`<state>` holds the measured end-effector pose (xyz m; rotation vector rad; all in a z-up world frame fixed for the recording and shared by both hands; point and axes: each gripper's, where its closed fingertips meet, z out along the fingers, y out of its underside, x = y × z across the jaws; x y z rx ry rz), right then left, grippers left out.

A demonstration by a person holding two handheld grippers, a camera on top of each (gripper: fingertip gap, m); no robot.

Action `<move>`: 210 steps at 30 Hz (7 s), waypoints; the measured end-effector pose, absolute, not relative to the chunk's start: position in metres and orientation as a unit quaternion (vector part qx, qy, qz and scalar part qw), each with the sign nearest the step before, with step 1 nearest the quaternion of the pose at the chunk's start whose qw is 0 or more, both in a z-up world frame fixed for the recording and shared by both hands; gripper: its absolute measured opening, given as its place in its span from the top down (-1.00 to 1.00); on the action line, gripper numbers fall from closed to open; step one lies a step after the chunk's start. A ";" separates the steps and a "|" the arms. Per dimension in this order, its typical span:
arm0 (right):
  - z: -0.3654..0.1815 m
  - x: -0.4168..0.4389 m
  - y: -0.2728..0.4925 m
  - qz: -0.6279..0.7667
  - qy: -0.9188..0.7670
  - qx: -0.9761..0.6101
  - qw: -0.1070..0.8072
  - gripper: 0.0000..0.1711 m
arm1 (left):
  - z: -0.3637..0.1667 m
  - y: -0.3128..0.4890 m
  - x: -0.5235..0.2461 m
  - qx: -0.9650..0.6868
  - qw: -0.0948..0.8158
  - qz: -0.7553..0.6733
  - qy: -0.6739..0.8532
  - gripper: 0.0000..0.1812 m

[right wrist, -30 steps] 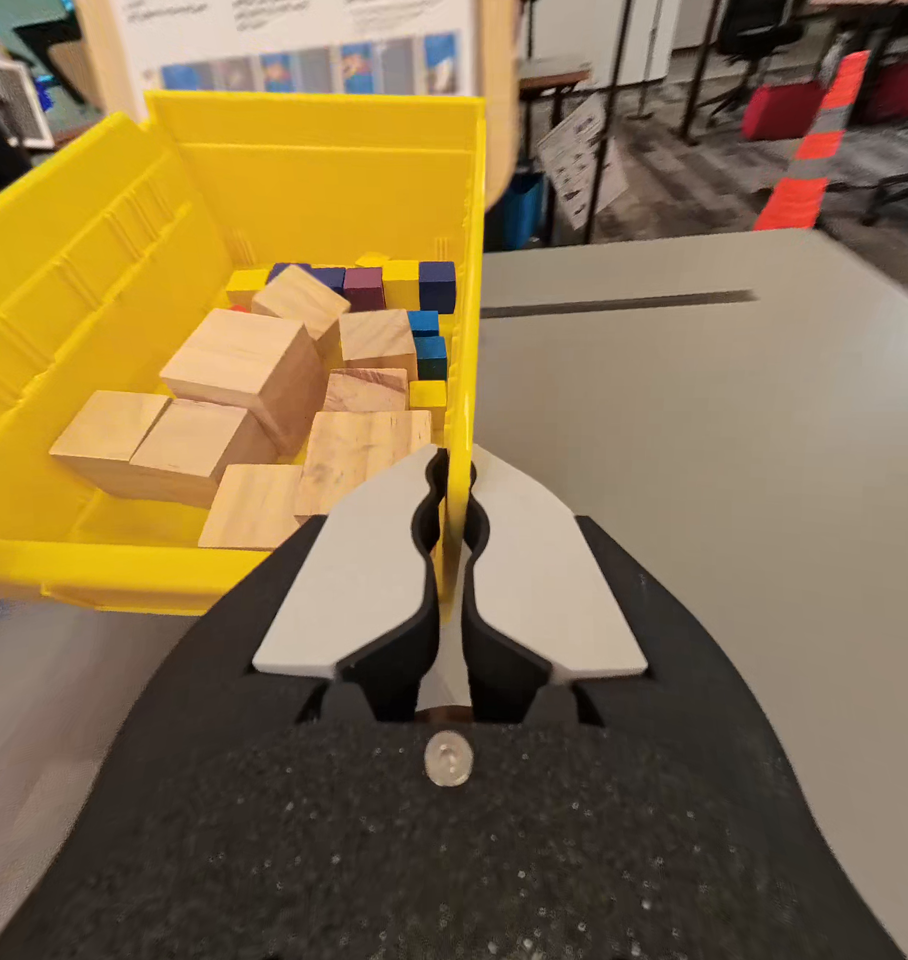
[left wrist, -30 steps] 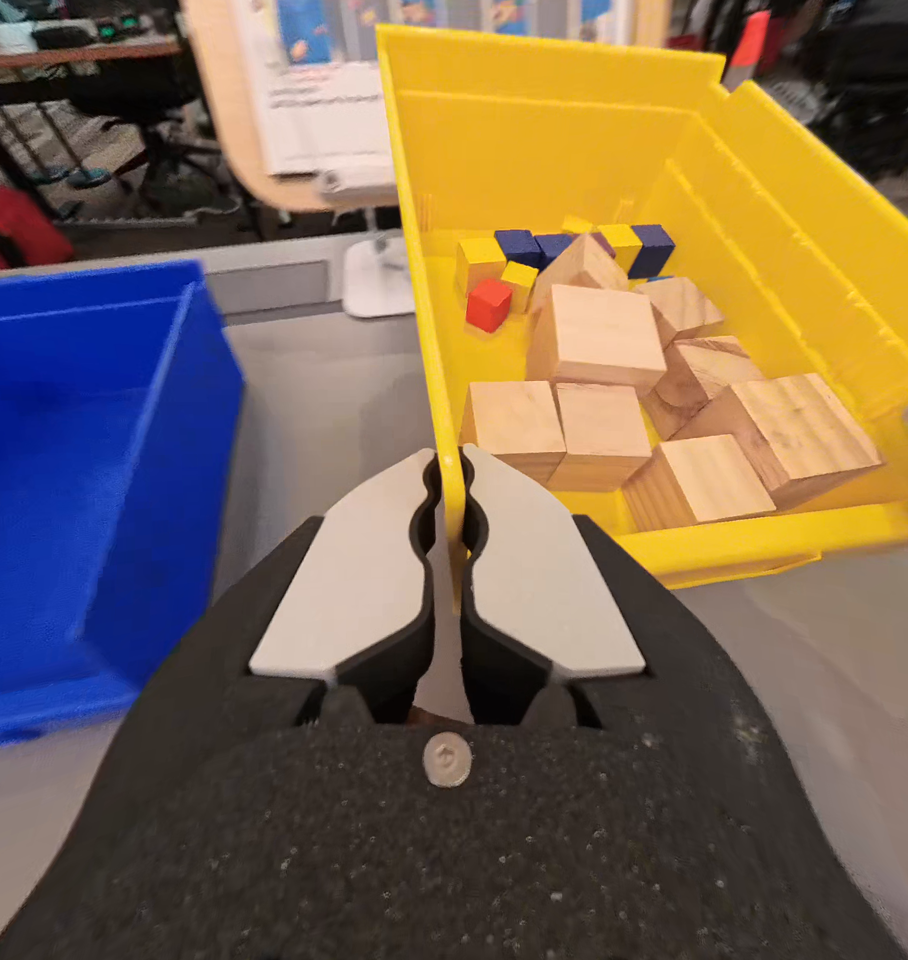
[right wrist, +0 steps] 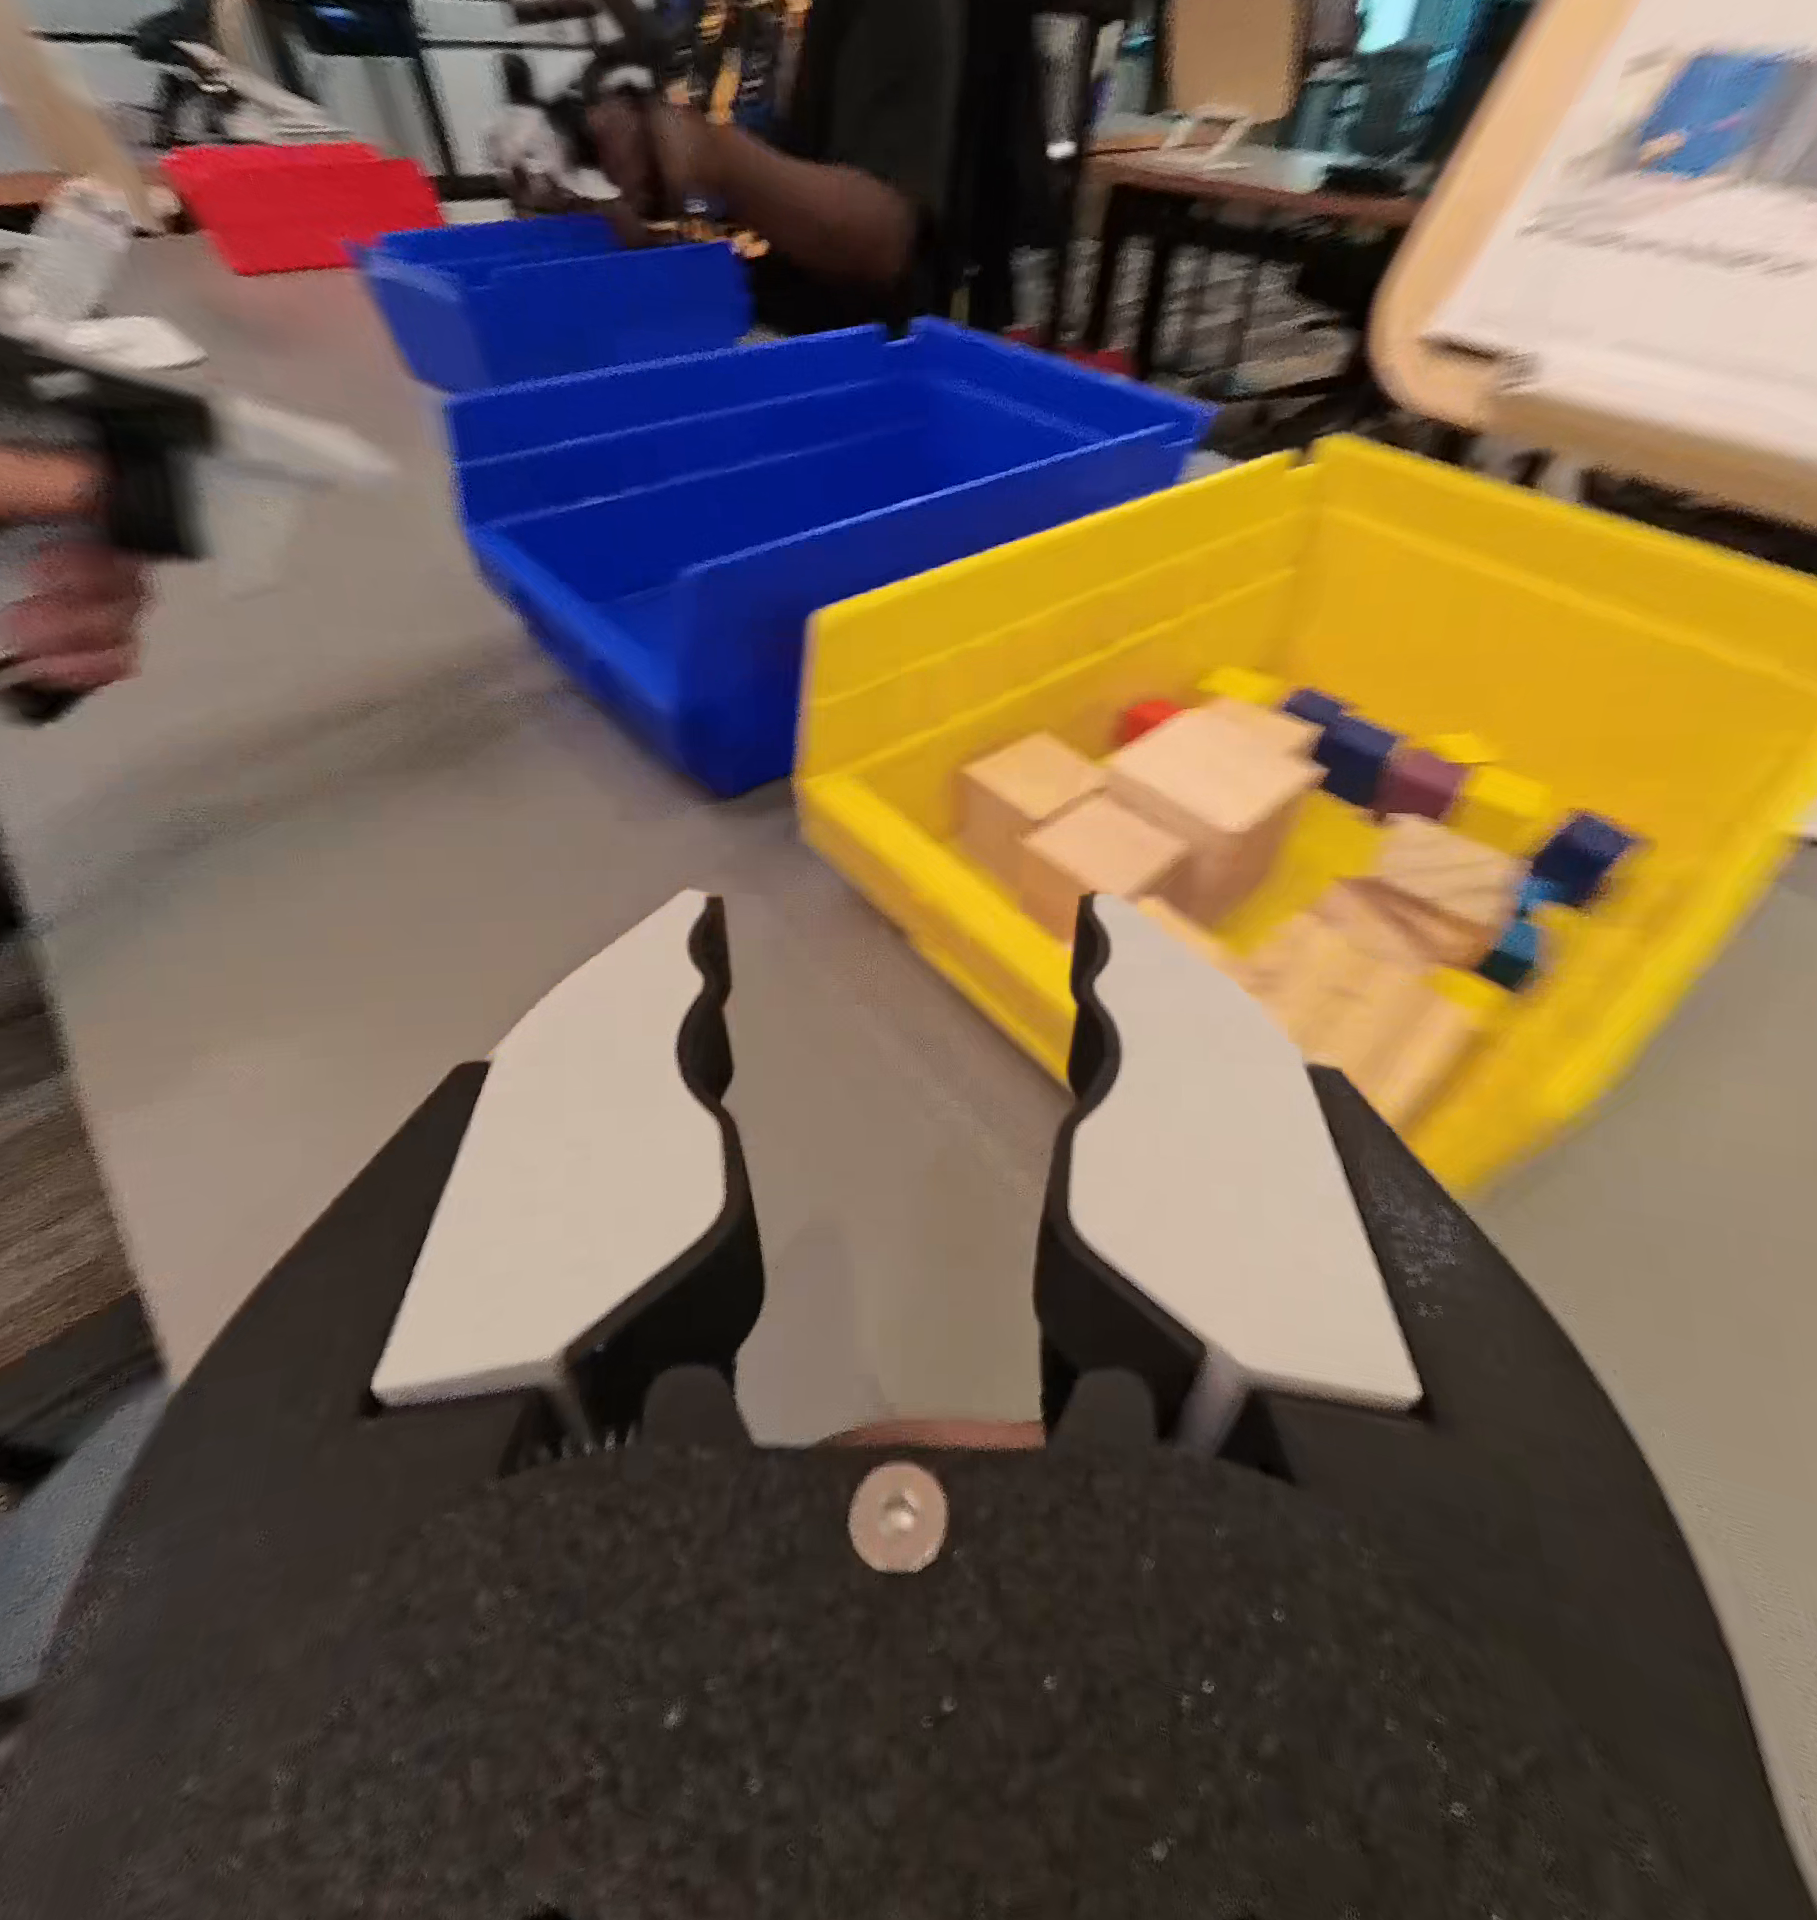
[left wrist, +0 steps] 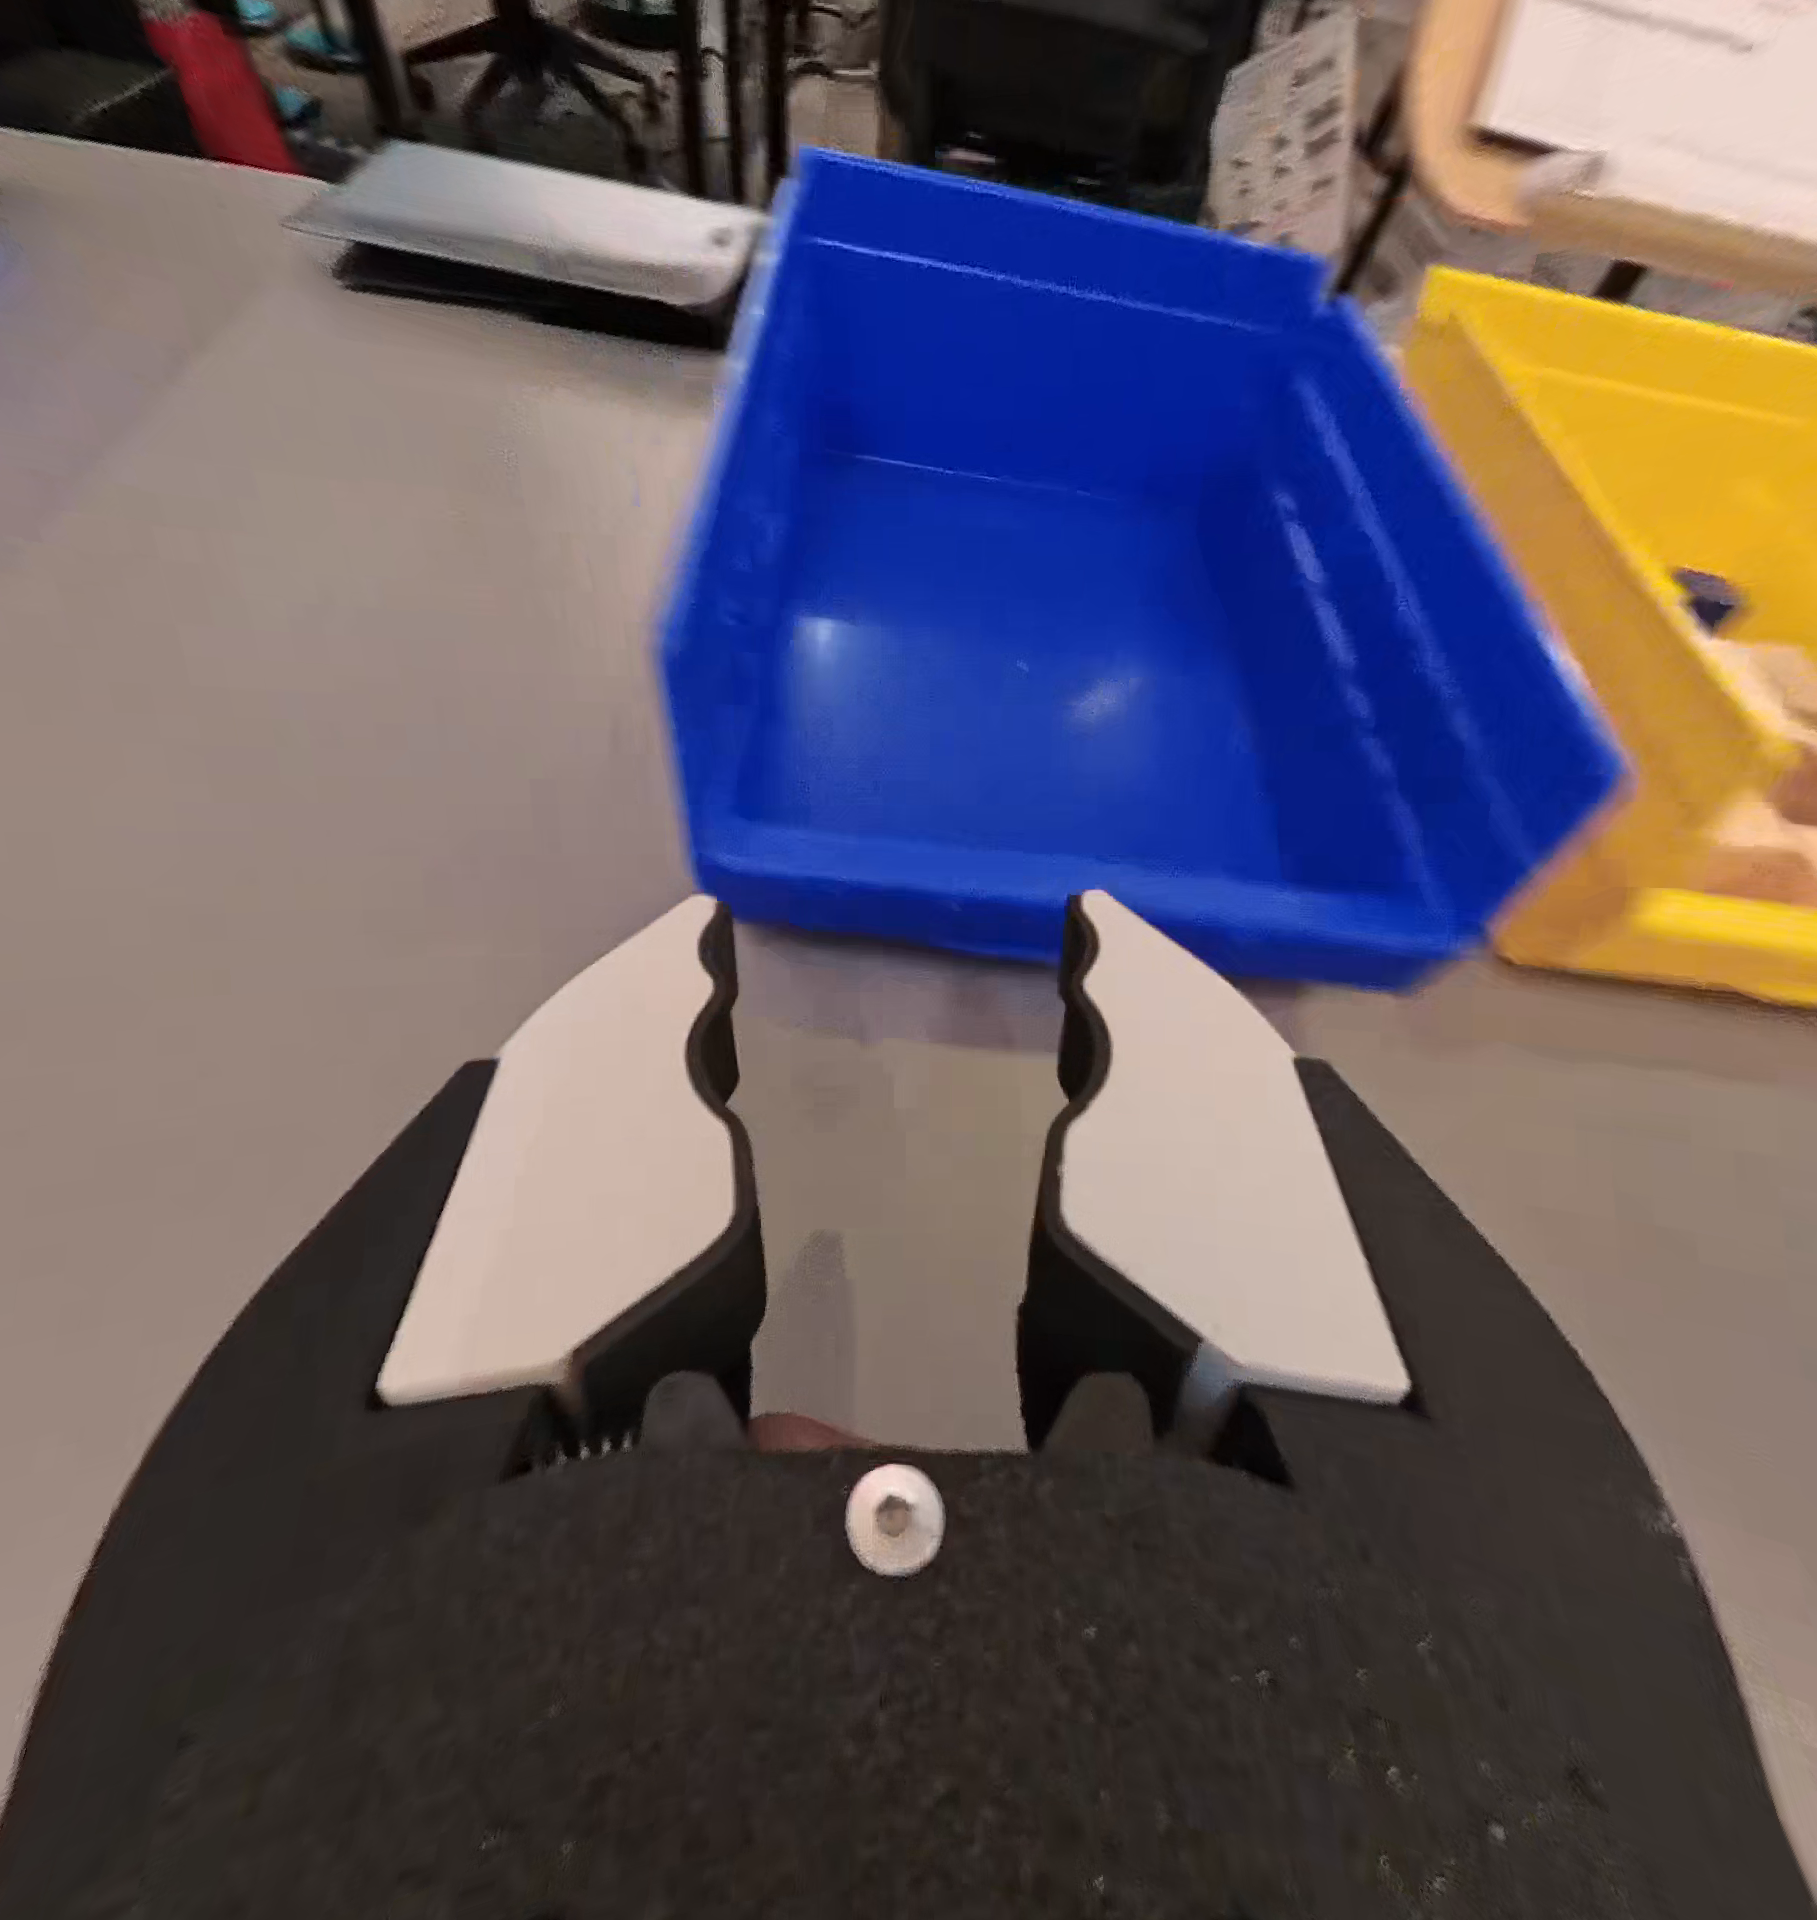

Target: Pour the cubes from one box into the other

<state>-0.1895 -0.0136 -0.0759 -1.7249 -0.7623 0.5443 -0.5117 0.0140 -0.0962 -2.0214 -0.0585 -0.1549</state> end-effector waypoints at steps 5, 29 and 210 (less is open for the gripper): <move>-0.114 -0.256 -0.047 0.250 -0.376 -0.752 0.480 0.33 | -0.123 0.080 -0.555 -0.867 0.497 -0.036 -0.020 0.44; -0.081 -0.333 -0.014 0.173 -0.219 -0.797 0.536 0.97 | -0.075 -0.095 -0.506 -0.812 0.571 0.062 -0.105 0.95; -0.086 0.146 -0.008 0.033 -0.045 -0.792 0.608 0.44 | -0.033 0.070 -0.452 -0.905 0.411 -0.051 0.096 0.55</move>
